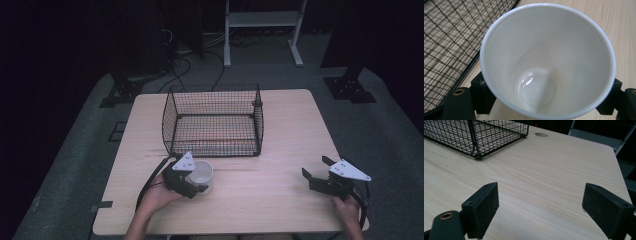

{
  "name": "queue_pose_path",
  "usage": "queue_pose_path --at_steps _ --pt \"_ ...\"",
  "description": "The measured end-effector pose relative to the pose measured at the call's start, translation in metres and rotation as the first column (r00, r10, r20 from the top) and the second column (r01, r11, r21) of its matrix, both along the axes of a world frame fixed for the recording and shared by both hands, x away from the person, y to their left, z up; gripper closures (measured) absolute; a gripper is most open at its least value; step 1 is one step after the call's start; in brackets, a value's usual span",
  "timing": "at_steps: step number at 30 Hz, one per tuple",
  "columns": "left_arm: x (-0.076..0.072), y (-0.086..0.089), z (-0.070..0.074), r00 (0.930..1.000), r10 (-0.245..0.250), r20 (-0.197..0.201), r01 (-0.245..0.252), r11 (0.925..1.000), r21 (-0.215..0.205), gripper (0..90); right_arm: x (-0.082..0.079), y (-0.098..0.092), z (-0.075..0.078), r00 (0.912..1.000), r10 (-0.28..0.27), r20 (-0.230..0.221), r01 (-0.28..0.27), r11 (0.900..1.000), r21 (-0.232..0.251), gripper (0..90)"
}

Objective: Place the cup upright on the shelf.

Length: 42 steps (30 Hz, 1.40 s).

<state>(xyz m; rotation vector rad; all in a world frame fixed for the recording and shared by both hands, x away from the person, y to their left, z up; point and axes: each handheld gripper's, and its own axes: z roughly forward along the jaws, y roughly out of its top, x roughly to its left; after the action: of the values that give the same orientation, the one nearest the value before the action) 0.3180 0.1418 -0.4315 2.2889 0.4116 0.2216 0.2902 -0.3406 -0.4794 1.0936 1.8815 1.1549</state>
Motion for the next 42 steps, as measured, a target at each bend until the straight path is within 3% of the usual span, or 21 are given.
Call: queue_pose_path --at_steps 12,31,35,42 --pt "0.003 -0.009 0.014 0.9995 -0.028 0.012 0.028 0.9996 -0.007 21.3 0.000 0.000 0.000 1.0000 -0.001 0.000 0.001 1.000 0.004 13.1" --pt "0.015 -0.018 0.048 0.9972 -0.072 0.021 0.072 0.9970 -0.030 21.4 0.000 -0.001 0.000 1.0000 -0.008 0.000 0.008 1.000 0.004 13.1" --pt "0.020 -0.019 0.053 0.9969 -0.078 0.001 0.078 0.9967 -0.023 21.5 0.000 -0.001 0.000 0.9999 -0.010 -0.001 0.010 1.000 0.008 13.1" --pt "0.021 -0.019 0.062 0.9963 -0.084 0.014 0.085 0.9962 -0.018 21.4 0.000 -0.001 0.000 0.9999 -0.010 -0.002 0.010 1.000 0.012 13.1"
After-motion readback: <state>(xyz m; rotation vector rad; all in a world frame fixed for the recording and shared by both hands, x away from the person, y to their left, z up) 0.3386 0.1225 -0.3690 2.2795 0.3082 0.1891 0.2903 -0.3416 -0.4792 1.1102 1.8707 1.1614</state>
